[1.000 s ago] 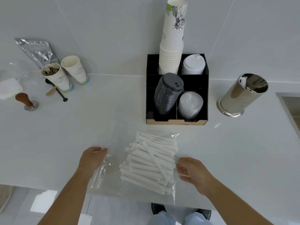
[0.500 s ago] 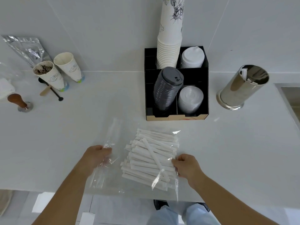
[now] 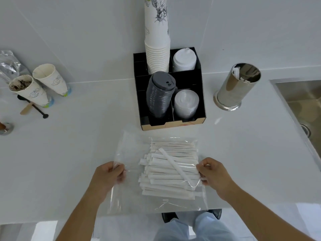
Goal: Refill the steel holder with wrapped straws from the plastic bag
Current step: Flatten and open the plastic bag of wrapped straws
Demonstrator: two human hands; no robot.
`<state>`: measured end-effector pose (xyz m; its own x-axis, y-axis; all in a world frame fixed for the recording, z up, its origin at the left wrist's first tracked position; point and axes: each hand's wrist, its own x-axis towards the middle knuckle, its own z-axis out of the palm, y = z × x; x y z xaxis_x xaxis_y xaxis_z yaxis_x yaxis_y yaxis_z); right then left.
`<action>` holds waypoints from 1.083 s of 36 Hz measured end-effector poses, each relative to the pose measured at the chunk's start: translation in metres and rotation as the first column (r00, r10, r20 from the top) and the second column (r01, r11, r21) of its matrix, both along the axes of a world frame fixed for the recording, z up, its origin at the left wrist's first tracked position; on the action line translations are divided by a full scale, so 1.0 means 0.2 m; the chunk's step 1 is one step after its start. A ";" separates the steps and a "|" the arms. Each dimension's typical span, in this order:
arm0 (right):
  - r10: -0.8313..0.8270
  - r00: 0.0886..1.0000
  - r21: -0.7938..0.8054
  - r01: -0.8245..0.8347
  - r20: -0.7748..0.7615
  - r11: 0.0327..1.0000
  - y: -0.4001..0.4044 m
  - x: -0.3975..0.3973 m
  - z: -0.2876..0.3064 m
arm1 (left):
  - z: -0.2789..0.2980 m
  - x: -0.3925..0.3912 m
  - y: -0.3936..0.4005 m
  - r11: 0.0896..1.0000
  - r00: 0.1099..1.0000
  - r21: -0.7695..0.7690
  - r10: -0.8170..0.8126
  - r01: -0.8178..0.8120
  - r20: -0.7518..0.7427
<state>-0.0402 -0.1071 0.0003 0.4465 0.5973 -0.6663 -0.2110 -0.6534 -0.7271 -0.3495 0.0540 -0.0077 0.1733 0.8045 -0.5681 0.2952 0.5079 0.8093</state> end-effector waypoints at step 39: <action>0.163 0.819 -0.213 -0.051 0.551 0.976 -0.70 1.41 -0.09 | -0.04 1.45 -0.62 0.808 0.803 0.315 -0.294 0.498 -0.518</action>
